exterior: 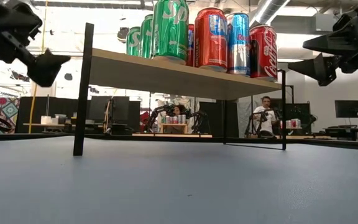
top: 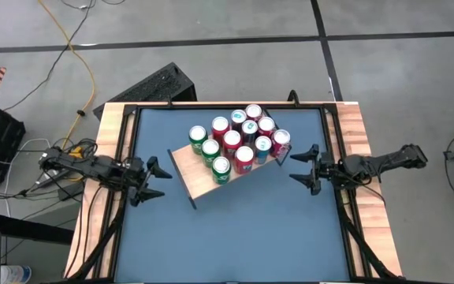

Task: Place canned beverage on shelf
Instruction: Return to Home Position

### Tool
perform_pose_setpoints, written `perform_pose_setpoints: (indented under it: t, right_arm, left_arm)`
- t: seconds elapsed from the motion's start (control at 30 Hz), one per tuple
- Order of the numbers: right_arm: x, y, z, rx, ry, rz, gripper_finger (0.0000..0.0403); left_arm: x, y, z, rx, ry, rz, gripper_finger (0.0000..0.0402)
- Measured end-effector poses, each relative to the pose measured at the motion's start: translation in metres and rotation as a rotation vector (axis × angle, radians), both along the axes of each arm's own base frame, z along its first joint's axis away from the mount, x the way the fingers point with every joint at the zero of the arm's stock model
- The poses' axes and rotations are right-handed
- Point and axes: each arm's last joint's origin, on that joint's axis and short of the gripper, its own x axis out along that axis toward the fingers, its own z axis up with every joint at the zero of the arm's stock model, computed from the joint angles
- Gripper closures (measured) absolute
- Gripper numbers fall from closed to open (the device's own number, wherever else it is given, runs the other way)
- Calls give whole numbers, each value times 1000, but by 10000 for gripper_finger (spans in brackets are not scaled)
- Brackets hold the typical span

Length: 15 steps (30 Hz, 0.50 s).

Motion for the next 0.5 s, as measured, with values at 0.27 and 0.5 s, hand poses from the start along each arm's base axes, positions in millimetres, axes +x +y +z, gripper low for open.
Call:
perform_pose_setpoints:
  t: [0.27, 0.5]
  right_arm:
    - [0, 0, -1, -1, 4, 0, 55]
    - [0, 0, -1, -1, 4, 0, 55]
  left_arm:
    - [1, -1, -10, 49, 102, -14, 60]
    - [1, -1, -11, 65, 99, -13, 60]
